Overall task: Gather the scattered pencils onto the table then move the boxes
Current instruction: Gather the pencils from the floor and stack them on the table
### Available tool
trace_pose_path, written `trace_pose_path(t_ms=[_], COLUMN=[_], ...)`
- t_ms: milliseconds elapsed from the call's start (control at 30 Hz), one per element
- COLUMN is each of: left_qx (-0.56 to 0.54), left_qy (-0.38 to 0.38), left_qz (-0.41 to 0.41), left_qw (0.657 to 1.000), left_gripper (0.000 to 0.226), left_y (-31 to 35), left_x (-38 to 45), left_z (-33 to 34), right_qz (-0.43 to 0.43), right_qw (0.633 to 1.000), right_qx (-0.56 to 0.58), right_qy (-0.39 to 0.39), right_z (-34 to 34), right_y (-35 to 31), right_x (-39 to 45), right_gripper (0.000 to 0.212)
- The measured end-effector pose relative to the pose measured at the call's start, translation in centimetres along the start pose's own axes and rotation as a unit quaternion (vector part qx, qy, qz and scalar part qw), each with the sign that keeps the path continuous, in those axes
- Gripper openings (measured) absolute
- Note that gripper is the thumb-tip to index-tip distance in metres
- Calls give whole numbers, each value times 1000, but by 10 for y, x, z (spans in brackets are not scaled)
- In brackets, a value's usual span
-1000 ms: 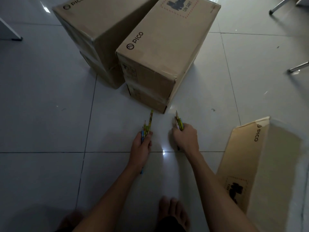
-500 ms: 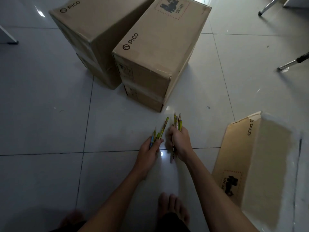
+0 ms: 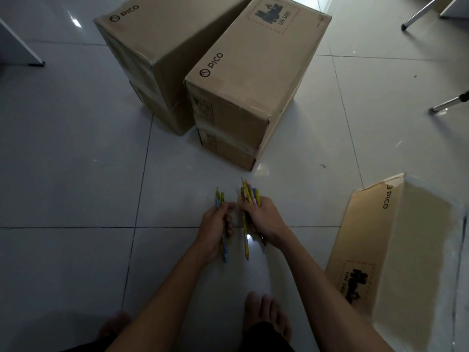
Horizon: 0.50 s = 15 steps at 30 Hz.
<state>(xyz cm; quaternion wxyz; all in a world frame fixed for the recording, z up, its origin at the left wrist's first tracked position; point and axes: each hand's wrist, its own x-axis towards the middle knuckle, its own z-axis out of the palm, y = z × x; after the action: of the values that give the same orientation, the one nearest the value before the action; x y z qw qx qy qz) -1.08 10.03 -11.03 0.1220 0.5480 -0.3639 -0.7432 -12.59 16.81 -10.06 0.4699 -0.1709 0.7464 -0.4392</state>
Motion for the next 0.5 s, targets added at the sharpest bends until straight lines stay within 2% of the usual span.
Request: trace_pose_path(t_ms=[100, 233, 367, 500], left_qx=[-28, -10, -9, -23], left_qy=[-9, 30, 65, 56], left_qz=[-15, -32, -57, -78], left_qw=[999, 999, 996, 995], left_gripper=[40, 49, 50, 55], left_y=[-1, 0, 3, 7], left_x=[3, 7, 7, 4], left_z=[2, 9, 17, 19], right_qz=[-13, -35, -29, -17], right_qw=[996, 984, 983, 990], right_qx=[-84, -172, -180, -138], right_qy=[-19, -2, -14, 3], right_z=[12, 20, 30, 36], right_y=[4, 8, 10, 9], right_x=[2, 3, 0, -3], right_gripper=[30, 30, 33, 41])
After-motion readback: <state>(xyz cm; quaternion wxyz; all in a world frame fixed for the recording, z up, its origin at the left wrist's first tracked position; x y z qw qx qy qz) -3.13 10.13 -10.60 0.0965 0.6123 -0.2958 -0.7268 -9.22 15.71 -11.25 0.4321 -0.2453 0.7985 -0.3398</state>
